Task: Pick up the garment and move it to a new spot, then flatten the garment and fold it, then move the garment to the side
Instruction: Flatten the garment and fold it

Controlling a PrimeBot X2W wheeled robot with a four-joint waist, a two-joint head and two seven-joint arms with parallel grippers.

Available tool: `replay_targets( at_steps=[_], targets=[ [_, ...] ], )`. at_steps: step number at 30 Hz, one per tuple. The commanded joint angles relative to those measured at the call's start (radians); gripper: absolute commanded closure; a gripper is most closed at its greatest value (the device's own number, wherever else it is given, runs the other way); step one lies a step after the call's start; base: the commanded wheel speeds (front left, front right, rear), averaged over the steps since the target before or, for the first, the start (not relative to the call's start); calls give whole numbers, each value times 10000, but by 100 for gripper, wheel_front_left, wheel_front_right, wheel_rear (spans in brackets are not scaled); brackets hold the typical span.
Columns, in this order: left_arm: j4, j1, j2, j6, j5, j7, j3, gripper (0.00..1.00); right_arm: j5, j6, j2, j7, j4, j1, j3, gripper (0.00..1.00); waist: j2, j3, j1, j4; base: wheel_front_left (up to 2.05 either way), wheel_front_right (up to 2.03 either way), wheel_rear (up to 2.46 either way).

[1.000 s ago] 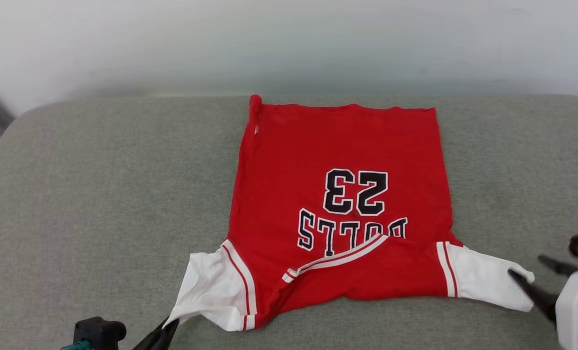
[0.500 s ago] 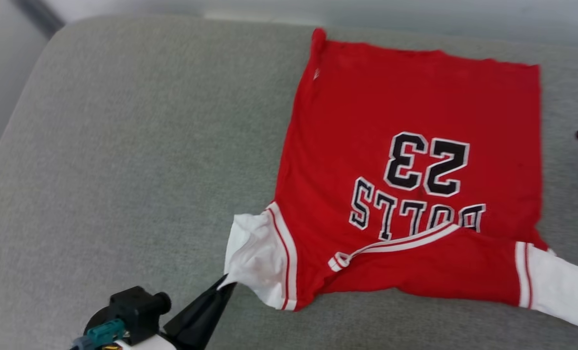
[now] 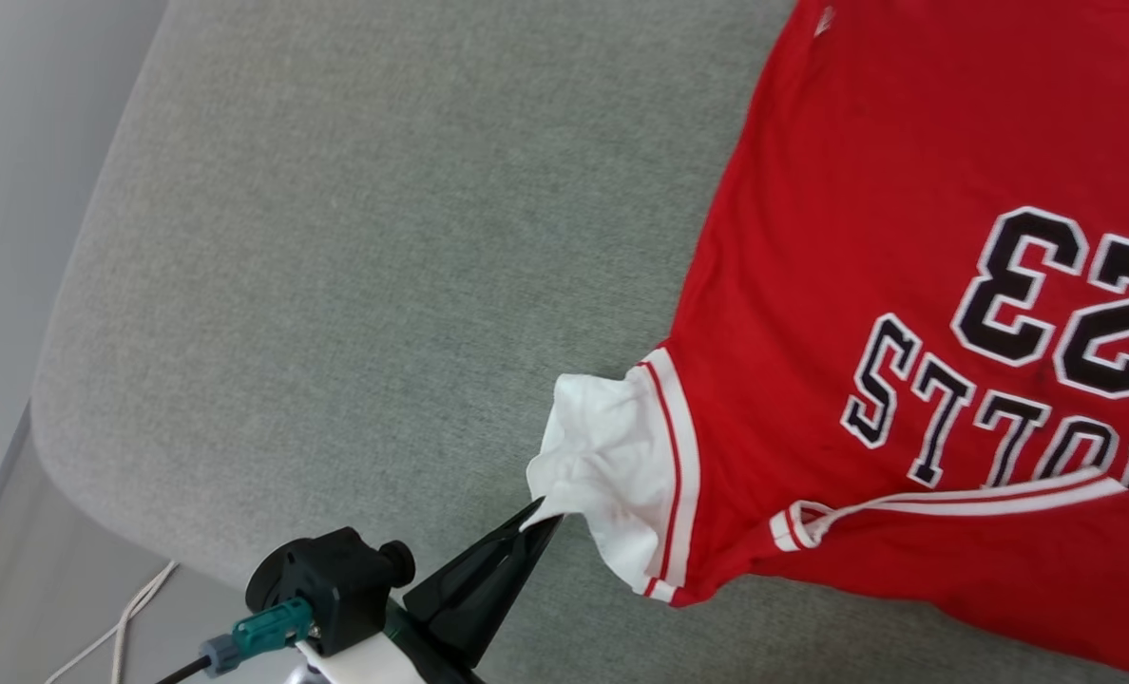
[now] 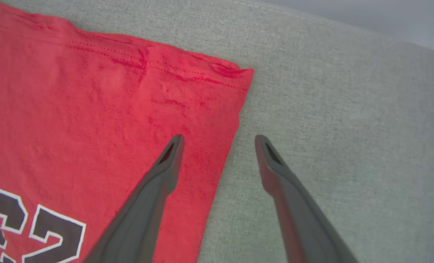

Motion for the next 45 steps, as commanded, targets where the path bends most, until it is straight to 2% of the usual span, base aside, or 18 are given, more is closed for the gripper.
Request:
replay_targets(
  at_steps=[1, 6, 12, 13, 14, 15, 23, 30, 35, 45],
  targets=[
    [65, -182, -130, -47, 63, -37, -6, 100, -210, -3, -12, 53, 102, -240, -115, 0, 0, 570, -2, 580, 0, 0, 0],
    [255, -411, -346, -196, 90, -139, -83, 100, -666, -3, 142, 115, 338, -308, -469, 0, 0, 785, -2, 835, 0, 0, 0],
    [472, -520, -510, -301, 46, -252, -152, 100, -967, -3, 294, 212, 582, 603, -753, 0, 0, 879, -2, 967, 0, 0, 0],
    [504, -530, -526, -324, 37, -289, -147, 100, -948, -3, 315, 290, 602, 769, -822, 28, 0, 890, -2, 977, 0, 0, 0],
    [541, -536, -540, -341, 35, -302, -147, 100, -912, -5, 353, 362, 605, 905, -886, 89, 0, 897, -2, 981, 0, 0, 0],
    [578, -539, -549, -345, 37, -324, -149, 100, -883, -5, 410, 428, 601, 1032, -956, 100, 0, 899, -2, 978, 0, 0, 0],
    [870, -508, -435, -277, -1, -404, -19, 100, -772, -5, 506, 133, 428, 1710, -1162, 100, 0, 394, -2, 644, 0, 0, 0],
    [1004, -155, -49, -41, -111, -414, 186, 100, -371, -6, 561, -316, 526, 2642, -1017, 100, 0, -784, -2, -194, 0, 0, 0],
    [994, 210, 293, 259, -185, -358, 359, 100, 332, -5, 686, -854, 485, 3607, -727, 100, 0, -1809, -2, -916, 0, 0, 0],
    [1183, 1061, 700, 704, -633, -414, 600, 100, 1855, -5, 609, -2447, -633, 5951, 35, 100, 0, -3236, -2, -2073, 0, 0, 0]
  ],
)
